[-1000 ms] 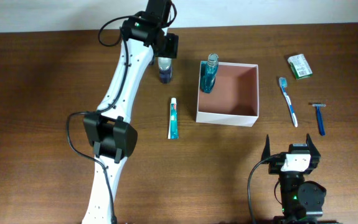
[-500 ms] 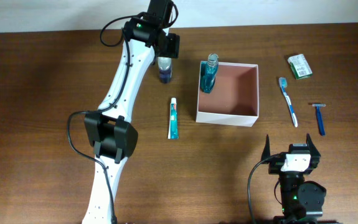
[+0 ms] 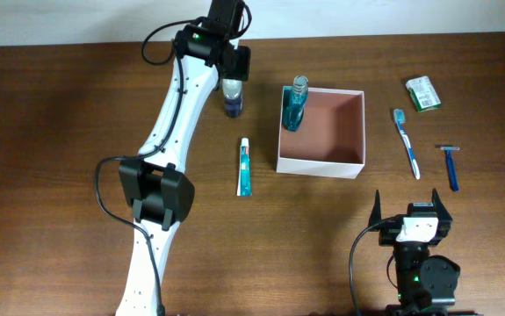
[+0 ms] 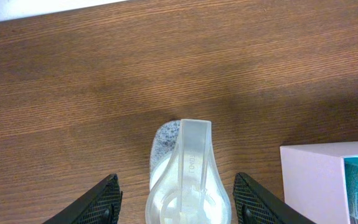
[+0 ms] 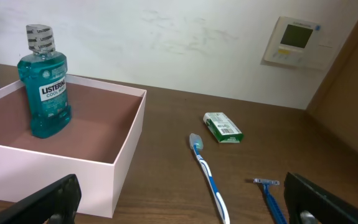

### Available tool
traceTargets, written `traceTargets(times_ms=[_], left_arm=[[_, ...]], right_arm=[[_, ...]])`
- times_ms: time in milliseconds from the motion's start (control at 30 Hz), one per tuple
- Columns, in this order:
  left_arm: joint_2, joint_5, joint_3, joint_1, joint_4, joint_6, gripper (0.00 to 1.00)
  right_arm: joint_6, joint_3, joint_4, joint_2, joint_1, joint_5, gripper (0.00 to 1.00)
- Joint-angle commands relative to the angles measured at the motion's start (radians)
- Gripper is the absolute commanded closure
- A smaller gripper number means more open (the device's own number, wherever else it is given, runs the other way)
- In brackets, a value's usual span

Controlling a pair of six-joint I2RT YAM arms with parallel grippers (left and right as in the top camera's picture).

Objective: Pack container
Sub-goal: 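Lower and close the left gripper on the pump head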

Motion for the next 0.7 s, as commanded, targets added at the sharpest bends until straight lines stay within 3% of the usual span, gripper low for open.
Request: traceTargets(times_ms=[0, 533, 667], left_arm=[[0.0, 0.01, -0.022, 0.0, 0.006, 0.009, 0.41], [0.002, 0.01, -0.045, 0.0, 0.035, 0.009, 0.4], [0.002, 0.01, -0.045, 0.0, 0.036, 0.009, 0.44]], right_arm=[[0.007, -0.005, -0.005, -0.007, 0.009, 0.019, 0.01], [0.007, -0.005, -0.005, -0.007, 0.009, 0.019, 0.01], [0.007, -0.005, -0.005, -0.007, 0.009, 0.019, 0.01]])
